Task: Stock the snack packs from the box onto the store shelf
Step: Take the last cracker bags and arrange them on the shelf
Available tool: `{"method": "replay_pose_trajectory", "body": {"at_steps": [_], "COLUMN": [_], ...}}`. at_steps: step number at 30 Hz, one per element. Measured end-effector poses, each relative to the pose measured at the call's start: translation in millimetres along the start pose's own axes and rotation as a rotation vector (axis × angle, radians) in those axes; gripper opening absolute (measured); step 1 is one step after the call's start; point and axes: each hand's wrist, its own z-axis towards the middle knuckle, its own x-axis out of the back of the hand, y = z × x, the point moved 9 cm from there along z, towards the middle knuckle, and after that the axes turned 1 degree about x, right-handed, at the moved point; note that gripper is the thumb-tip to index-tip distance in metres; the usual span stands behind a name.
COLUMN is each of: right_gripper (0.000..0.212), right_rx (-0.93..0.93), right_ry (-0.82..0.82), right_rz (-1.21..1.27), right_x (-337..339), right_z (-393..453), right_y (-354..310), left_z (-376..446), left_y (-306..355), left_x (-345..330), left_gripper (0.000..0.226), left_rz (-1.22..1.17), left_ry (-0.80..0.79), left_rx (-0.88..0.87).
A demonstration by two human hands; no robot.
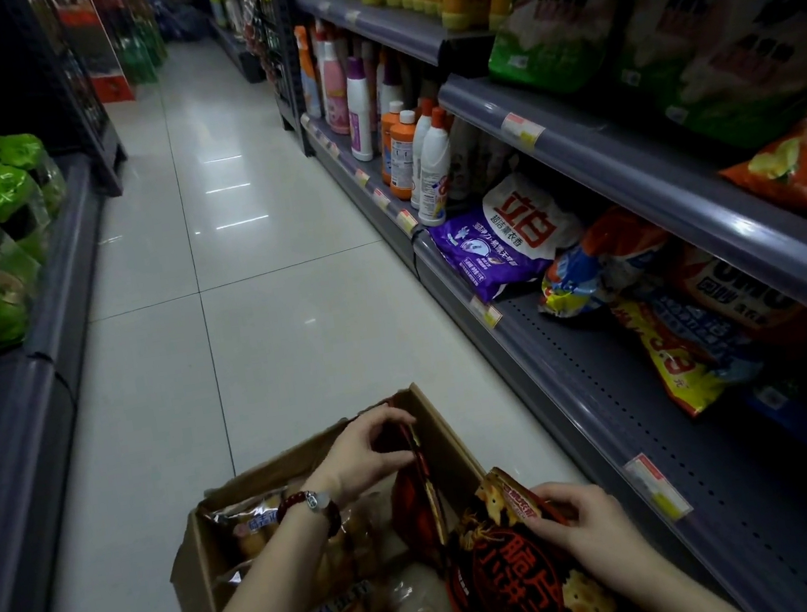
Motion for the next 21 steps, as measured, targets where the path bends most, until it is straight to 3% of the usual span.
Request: {"method": "replay_pose_trajectory", "body": {"at_steps": [3,7,21], "right_gripper": [0.012,0.011,0.008], "right_rx": [-0.002,0.003,0.021], "right_ry": [-0.008,-0.009,0.042], "right_rz": [-0.008,-0.001,-0.072], "right_x": [-1,-2,8], "right_z": [-1,-3,-2], "right_y": [-1,-3,-18], "left_z": [-3,-9,-26], "left_y": [-3,-1,-13], "left_x": [16,28,34], "left_gripper": [0.026,0.026,0.029], "left_rz": [0.186,0.187,0.142], "left_ry": [0.14,0.251,0.179], "left_rx": [-0.026,-0.028,0.082]}}
